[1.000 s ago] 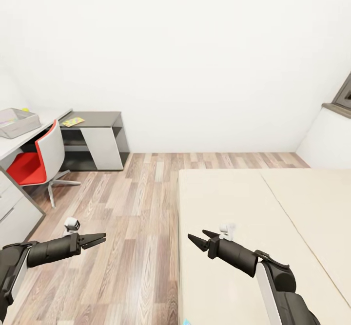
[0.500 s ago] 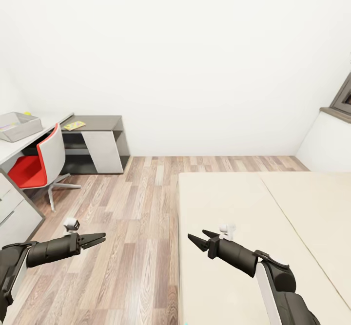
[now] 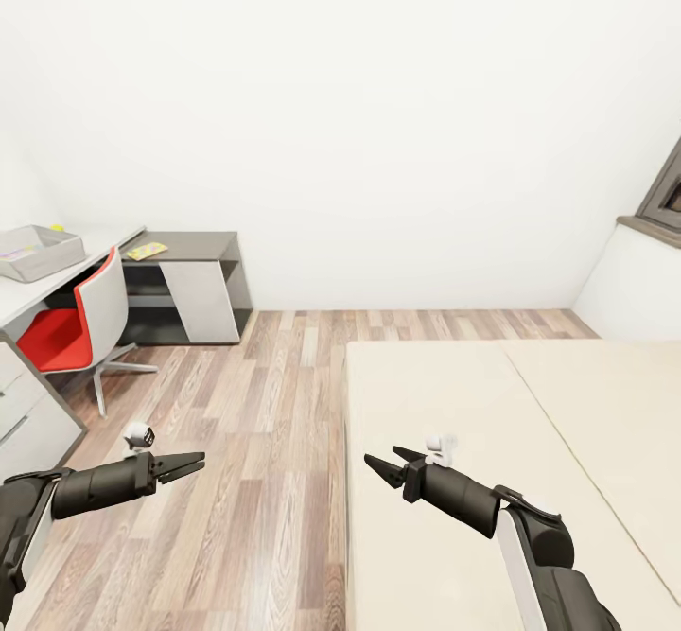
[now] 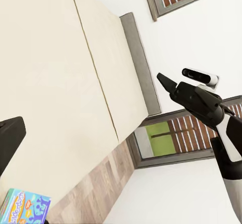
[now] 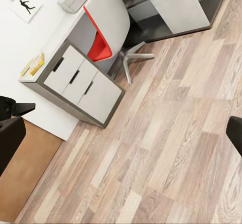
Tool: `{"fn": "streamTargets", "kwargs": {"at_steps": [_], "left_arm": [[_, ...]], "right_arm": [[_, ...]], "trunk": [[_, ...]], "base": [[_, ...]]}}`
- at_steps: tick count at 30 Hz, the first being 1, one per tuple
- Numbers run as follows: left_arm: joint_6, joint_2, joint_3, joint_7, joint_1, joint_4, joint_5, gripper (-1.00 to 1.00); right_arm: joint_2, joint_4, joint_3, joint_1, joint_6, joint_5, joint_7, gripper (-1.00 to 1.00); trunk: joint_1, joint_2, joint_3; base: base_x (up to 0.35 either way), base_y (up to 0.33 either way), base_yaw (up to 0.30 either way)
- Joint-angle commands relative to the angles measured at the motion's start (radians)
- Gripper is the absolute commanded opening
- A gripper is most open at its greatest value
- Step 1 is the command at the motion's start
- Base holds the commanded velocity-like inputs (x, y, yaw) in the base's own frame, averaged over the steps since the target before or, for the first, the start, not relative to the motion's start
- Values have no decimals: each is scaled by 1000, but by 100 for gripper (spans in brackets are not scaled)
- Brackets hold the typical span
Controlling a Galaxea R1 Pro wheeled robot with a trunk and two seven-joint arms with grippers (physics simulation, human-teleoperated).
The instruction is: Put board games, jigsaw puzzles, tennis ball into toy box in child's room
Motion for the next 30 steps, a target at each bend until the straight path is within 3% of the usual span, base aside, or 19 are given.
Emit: {"fn": "streamTargets", "kwargs": {"at_steps": [1,30], "left_arm": [[11,0,0,-4,-1,0,-1,100],[11,0,0,-4,-1,0,-1,100]], "right_arm": [[1,0,-2,-1,6,-3,3,100],[0,0,-2,-1,7,-3,3,100]], "trunk": [[1,-2,0],[1,-2,47]], "base": [[0,0,0],[0,0,27]]}}
